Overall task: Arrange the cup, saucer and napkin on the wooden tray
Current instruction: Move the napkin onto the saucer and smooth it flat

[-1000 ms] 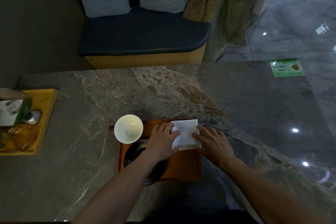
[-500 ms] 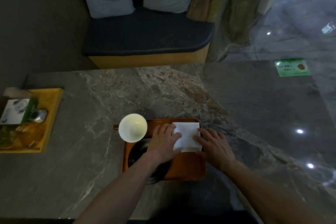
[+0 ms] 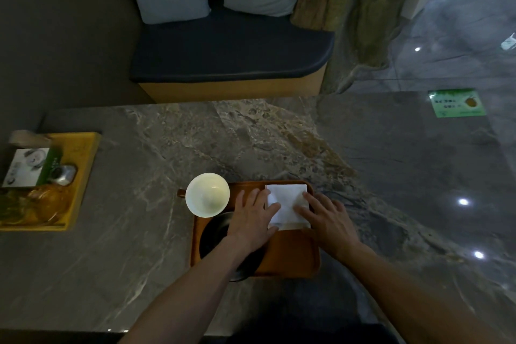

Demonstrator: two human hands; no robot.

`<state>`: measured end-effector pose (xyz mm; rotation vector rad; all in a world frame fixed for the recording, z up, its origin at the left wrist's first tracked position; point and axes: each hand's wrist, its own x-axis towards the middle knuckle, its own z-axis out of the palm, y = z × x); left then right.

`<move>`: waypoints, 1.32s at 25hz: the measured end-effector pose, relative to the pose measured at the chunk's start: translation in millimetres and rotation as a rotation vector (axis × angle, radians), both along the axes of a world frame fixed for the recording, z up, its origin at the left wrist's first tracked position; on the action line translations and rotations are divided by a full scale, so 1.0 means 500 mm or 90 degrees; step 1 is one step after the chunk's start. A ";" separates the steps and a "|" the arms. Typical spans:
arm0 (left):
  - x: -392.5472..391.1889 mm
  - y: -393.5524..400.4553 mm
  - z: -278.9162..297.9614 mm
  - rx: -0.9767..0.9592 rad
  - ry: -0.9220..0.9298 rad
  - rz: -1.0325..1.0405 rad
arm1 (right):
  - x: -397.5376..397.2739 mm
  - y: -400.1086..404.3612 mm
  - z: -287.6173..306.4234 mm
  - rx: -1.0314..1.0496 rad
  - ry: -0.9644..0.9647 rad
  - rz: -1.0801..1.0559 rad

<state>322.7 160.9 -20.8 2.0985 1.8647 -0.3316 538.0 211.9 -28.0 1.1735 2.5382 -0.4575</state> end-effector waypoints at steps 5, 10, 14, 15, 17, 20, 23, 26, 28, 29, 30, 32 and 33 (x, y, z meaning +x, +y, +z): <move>-0.002 0.005 -0.001 -0.017 -0.021 0.012 | 0.001 0.001 0.000 0.004 -0.001 -0.005; 0.000 0.004 -0.001 -0.020 -0.033 0.012 | 0.001 -0.002 0.001 0.010 0.000 -0.011; -0.003 0.005 0.001 -0.016 -0.038 0.007 | 0.001 -0.001 -0.003 0.013 0.000 -0.005; -0.004 0.006 0.001 -0.015 -0.037 0.005 | 0.000 0.000 -0.002 0.011 0.002 -0.006; -0.005 0.007 0.001 -0.019 -0.035 -0.001 | -0.001 0.000 -0.002 0.010 0.003 -0.008; -0.006 0.004 0.001 -0.011 -0.041 -0.005 | 0.000 -0.003 0.000 0.013 0.010 -0.014; -0.013 -0.002 0.003 0.021 -0.059 -0.011 | 0.009 -0.008 0.006 0.010 0.020 -0.023; -0.017 -0.007 0.004 0.049 -0.060 -0.036 | 0.016 -0.013 0.010 0.016 0.026 -0.015; -0.016 -0.006 0.005 0.048 -0.050 -0.038 | 0.016 -0.014 0.012 0.018 0.026 -0.017; -0.014 -0.006 0.006 0.047 -0.044 -0.038 | 0.015 -0.014 0.015 0.017 0.021 -0.022; -0.012 -0.008 0.004 0.049 -0.041 -0.037 | 0.015 -0.014 0.014 0.018 0.021 -0.024; -0.009 -0.012 0.004 0.051 -0.038 -0.033 | 0.012 -0.015 0.015 0.020 0.022 -0.029; -0.008 -0.014 0.004 0.052 -0.037 -0.030 | 0.011 -0.016 0.017 0.017 0.023 -0.031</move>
